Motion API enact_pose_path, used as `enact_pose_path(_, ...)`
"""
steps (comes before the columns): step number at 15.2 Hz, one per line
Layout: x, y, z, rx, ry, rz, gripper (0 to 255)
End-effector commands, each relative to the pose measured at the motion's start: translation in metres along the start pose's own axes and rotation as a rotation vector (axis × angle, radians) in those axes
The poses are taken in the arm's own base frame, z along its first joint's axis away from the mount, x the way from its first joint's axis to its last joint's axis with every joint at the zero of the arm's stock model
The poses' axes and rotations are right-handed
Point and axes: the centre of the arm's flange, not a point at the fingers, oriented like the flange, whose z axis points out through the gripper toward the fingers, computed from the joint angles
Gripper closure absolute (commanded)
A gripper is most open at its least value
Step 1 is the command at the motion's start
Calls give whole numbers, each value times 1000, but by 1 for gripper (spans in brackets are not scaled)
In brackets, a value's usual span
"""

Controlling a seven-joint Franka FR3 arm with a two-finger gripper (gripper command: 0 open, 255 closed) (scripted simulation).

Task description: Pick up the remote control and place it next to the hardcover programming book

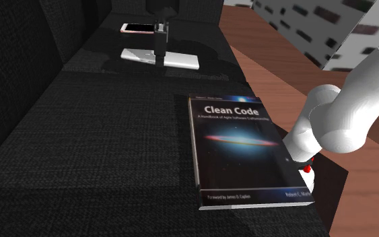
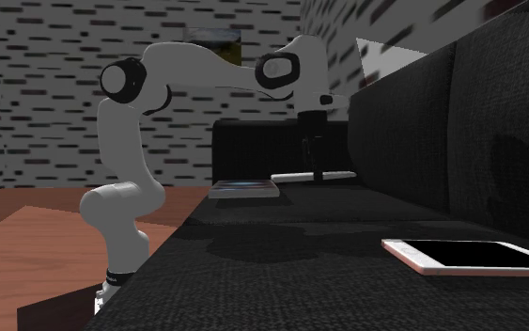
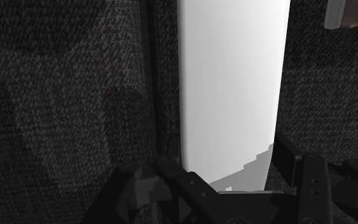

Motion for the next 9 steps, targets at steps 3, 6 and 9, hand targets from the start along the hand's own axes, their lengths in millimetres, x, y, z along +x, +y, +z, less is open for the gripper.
enact_pose_path(3, -1, 0, 21, 0, 1, 0, 255)
enact_pose_path(6, -1, 0, 38, 0, 1, 0, 255)
enact_pose_path(9, -1, 0, 38, 0, 1, 0, 255)
